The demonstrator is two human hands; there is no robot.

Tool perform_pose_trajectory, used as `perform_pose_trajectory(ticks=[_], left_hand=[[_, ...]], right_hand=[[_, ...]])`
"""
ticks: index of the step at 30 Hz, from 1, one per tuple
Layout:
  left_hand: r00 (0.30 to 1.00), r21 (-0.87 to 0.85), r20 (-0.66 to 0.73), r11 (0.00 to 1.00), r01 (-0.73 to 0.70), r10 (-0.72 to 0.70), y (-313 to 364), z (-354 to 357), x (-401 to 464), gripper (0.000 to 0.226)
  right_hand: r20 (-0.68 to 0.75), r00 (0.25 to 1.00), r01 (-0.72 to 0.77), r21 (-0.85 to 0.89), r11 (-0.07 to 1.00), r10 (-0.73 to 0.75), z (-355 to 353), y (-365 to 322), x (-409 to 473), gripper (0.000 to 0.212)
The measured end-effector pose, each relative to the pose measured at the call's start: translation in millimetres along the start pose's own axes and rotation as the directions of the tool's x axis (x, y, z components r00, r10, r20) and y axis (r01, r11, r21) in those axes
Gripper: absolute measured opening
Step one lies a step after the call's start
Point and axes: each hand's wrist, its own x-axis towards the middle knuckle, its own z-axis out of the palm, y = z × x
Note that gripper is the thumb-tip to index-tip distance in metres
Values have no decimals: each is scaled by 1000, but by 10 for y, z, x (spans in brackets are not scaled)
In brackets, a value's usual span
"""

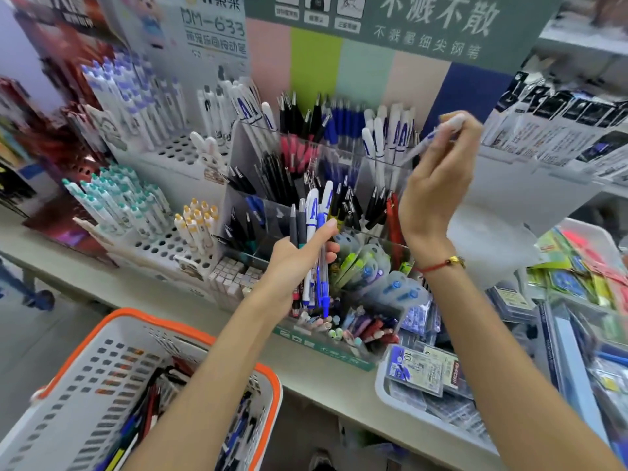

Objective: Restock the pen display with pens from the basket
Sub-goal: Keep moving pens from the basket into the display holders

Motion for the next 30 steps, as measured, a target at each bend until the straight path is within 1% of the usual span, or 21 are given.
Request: perform_pose_trajectory(ticks=[2,4,5,7,9,11,12,13,14,15,16,17,18,20,21,22,24,26,27,29,30], left_hand=[[1000,-2,19,1000,-5,5,24,24,-19,31],[999,-5,47,1000,-26,26,56,38,-28,27],[997,6,61,999,-43,42,74,42,-28,26],[994,37,82,997,-74,71,93,45,-31,26],[991,50,95,994,-94,89,83,48,-37,26],[988,39,105,992,-119,114,61,50,-49,25],[986,31,114,991,-128,124,50,52,-56,25],[984,20,129,991,-129,126,40,55,-63,24],[982,7,149,993,-122,119,38,64,-73,24],[980,-11,166,994,-108,108,41,76,-77,24],[979,-31,181,996,-89,93,48,95,-90,25],[978,-47,194,996,-75,83,62,114,-94,28],[976,-56,204,996,-71,81,83,131,-91,30],[971,-50,223,996,-75,84,127,153,-94,31],[969,-37,229,996,-84,90,156,161,-88,28],[971,-20,221,996,-88,90,181,163,-81,25],[982,-6,168,996,-85,85,201,144,-58,22],[992,-14,95,996,-83,84,175,105,-22,24],[994,-18,65,996,-83,84,155,90,-5,24],[995,-41,47,996,-80,82,122,83,10,27],[995,-63,57,995,-80,83,114,92,9,27]], right_hand=[[176,984,21,-229,973,21,24,62,-28,36],[269,962,66,-402,913,49,2,73,13,37],[297,953,85,-442,893,56,-5,56,57,36],[359,929,89,-440,894,84,-5,20,143,38],[351,933,57,-354,934,76,-38,-47,133,45],[281,959,15,-194,981,41,-109,-133,19,35],[316,945,-37,-133,990,78,-153,-181,-66,27],[420,894,-128,-93,987,156,-177,-215,-142,23],[555,796,-239,-80,968,242,-190,-235,-202,24],[656,693,-333,-79,940,300,-196,-230,-239,28],[710,623,-401,-70,913,328,-207,-225,-258,32],[729,594,-454,-43,890,339,-209,-215,-260,33],[725,595,-499,-6,867,347,-205,-212,-253,33],[666,635,-582,78,810,392,-213,-212,-273,29],[607,668,-617,127,776,431,-222,-212,-273,28],[522,706,-641,184,746,478,-231,-214,-263,28],[281,778,-629,330,704,563,-274,-204,-181,27],[24,807,-534,455,713,590,-336,-188,-52,21],[-79,819,-471,472,745,568,-356,-174,5,18],[-219,863,-335,424,841,455,-367,-159,78,14],[-254,889,-268,387,882,381,-354,-138,99,11]])
